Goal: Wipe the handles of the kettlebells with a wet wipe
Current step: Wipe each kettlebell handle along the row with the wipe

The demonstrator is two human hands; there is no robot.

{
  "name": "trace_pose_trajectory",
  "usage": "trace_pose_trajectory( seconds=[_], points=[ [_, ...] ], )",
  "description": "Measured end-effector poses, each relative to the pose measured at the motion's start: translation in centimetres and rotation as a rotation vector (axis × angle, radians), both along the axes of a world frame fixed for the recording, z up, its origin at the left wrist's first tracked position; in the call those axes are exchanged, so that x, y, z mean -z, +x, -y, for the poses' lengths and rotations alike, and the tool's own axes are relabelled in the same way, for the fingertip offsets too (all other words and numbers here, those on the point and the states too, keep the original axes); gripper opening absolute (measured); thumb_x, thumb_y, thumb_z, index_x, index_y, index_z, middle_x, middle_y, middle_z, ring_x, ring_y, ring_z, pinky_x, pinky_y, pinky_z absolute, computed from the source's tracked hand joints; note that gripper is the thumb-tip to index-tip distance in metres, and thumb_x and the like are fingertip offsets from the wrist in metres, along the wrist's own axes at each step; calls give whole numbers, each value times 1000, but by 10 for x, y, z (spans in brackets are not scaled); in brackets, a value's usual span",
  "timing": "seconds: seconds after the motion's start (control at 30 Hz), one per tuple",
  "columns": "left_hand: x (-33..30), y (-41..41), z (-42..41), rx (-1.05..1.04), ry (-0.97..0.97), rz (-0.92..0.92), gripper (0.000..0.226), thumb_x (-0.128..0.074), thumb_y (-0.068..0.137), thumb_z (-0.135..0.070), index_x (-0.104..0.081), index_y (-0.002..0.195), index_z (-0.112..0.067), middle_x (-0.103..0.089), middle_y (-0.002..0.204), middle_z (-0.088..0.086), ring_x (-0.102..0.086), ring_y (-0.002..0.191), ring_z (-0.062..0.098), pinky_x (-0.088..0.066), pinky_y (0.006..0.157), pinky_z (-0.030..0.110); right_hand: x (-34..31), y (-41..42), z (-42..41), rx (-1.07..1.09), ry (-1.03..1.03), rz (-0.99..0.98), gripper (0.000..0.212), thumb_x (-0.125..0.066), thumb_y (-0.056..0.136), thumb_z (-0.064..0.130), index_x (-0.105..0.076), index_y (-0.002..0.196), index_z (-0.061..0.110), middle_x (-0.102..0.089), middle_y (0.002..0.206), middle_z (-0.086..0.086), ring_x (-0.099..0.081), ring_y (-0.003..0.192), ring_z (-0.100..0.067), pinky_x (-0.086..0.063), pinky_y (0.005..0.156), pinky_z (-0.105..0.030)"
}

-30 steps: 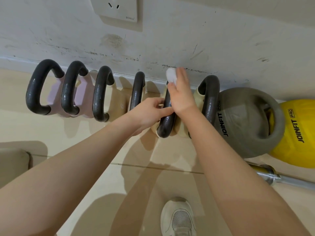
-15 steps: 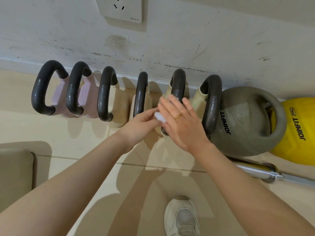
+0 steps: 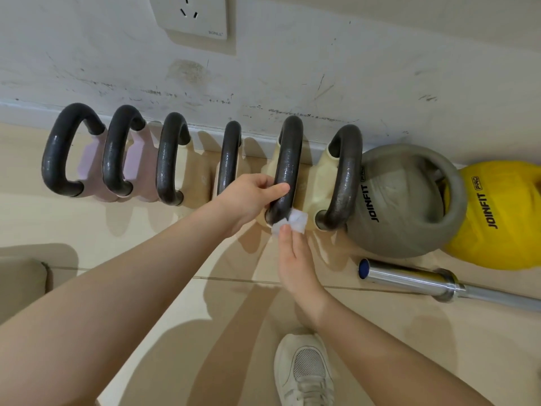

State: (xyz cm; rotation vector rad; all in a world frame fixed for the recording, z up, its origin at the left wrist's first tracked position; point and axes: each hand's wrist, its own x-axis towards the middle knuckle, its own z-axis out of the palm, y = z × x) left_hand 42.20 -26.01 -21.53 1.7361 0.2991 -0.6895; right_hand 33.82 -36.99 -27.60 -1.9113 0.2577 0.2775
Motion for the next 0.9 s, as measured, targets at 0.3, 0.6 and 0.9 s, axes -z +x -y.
trace_pose_trajectory(
  seconds=[0.3,0.6,0.9],
  points=[
    [-5,1,1,-20,19,-8,18,-58,89,-28,-67,88,-12,-57,56,-9,-45,55,9,-36,59,20,-7,7,-22,122,-44,62,31,-28,97,21,-52,112,8,-55,84,16,-51,75,-1,-36,69,-14],
    [-12,-1,4,-96,-38,-89,21,-58,90,-27,-69,102,-15,-57,43,-17,-49,60,9,-40,66,22,-36,16,14,-56,-82,214,50,-33,97,2,-32,131,39,-38,146,8,-29,119,24,-22,91,6],
    [-35,-17,34,-58,208,530,15,-54,91,-23,-65,98,-16,-65,85,-6,-59,79,5,-48,75,18,-73,21,72,440,72,307,26,-40,97,13,-55,112,29,-53,115,7,-54,99,4,-43,91,-15]
  ],
)
